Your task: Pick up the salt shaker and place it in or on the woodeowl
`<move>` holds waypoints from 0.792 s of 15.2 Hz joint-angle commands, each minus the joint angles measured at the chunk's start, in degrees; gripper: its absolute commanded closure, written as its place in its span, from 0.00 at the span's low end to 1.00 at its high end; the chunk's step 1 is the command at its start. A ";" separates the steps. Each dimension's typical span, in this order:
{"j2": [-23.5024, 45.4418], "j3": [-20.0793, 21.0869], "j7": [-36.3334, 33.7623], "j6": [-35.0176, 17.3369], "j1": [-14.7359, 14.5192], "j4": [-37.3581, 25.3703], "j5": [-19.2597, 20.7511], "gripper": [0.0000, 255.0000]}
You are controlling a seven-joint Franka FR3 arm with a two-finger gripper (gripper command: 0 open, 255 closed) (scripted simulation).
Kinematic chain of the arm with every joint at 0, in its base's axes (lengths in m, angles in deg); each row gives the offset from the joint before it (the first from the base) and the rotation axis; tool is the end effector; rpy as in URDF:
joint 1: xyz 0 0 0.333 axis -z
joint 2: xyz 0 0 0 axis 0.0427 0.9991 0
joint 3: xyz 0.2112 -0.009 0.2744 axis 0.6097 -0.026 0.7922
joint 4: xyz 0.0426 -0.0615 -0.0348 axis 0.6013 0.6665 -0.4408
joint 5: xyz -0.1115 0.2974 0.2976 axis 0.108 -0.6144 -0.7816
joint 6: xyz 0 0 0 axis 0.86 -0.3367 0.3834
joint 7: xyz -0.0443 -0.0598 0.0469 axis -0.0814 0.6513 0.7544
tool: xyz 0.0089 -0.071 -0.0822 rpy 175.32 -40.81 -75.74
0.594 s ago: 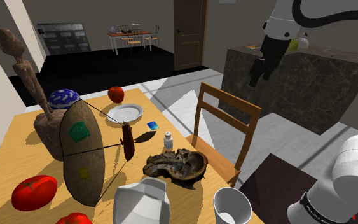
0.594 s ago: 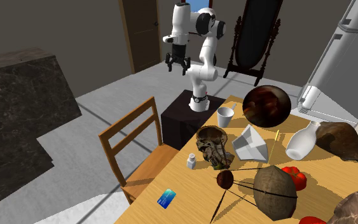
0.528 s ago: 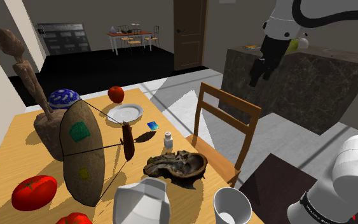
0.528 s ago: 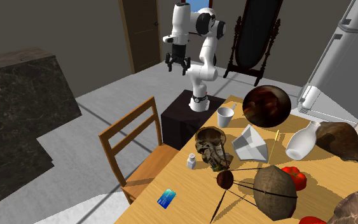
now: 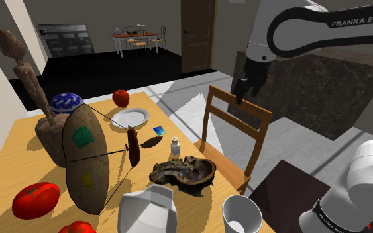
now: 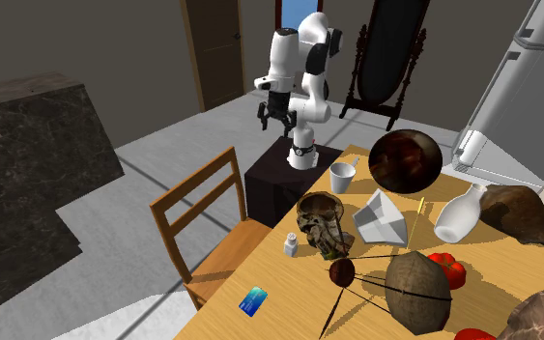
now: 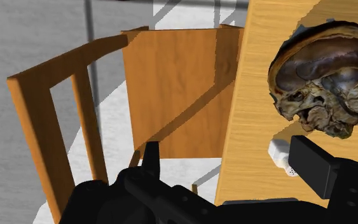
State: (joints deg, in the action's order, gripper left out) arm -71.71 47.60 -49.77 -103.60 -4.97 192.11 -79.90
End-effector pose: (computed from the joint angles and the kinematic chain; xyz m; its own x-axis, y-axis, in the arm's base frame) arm 0.4078 0.0250 0.5704 0.9909 -0.0706 0.1145 -0.0765 -0.9959 0.0479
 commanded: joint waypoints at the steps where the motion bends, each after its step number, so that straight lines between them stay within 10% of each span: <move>1: 2.71 1.36 -2.03 -2.61 -0.29 0.09 -0.21 0.00; 12: 23.07 8.64 -14.55 -15.90 -1.40 -5.13 1.99 0.00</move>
State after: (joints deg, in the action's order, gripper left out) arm -50.61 55.88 -63.39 -118.38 -6.43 187.64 -78.39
